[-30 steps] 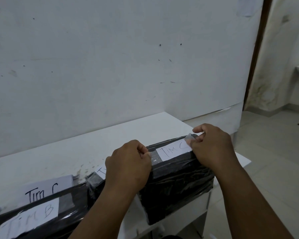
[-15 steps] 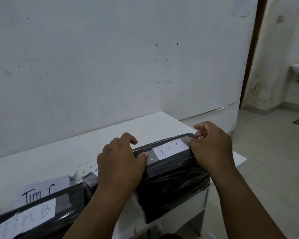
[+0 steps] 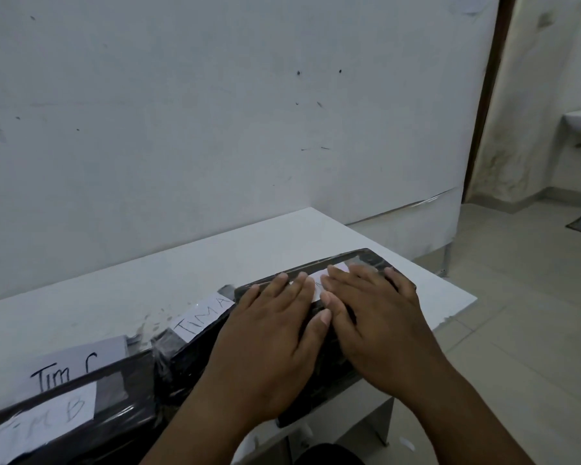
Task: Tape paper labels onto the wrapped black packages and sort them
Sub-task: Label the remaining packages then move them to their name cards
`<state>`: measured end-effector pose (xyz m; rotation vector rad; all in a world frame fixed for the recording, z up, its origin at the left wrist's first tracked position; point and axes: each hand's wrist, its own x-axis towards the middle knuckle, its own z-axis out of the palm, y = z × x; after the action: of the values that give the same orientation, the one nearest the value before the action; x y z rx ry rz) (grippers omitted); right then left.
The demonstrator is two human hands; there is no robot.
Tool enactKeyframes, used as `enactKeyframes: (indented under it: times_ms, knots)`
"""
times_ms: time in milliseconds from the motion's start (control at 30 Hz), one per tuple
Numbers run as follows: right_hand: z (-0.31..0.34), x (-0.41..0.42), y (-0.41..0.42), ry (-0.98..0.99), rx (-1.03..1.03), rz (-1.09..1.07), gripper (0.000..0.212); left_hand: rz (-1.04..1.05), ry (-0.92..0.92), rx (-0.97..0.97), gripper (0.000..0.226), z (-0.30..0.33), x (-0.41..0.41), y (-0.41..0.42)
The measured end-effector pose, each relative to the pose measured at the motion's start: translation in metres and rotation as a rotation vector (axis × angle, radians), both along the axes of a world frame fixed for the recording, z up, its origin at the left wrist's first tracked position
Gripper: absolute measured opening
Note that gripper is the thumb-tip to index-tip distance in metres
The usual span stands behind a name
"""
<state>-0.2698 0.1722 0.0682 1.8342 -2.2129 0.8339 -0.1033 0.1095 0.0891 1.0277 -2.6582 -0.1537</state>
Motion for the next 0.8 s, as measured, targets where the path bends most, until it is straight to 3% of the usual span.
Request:
enactKeyframes:
  times_ms: [267,400,567,800]
  knots:
    - [0.005,0.004,-0.004,-0.02,0.092,-0.149,0.092,0.233,-0.09,-0.037,0.103,-0.002,0.012,0.007]
    - [0.006,0.0,-0.002,-0.055,0.145,-0.228,0.106,0.266,-0.087,-0.047,0.1,0.003,0.011,0.01]
    - [0.006,-0.008,0.002,-0.108,0.126,-0.133,0.086,0.103,-0.052,-0.077,0.082,-0.003,0.011,0.009]
    - [0.007,-0.007,0.0,-0.205,0.1,-0.154,0.079,0.188,0.003,-0.109,0.1,-0.009,0.006,0.013]
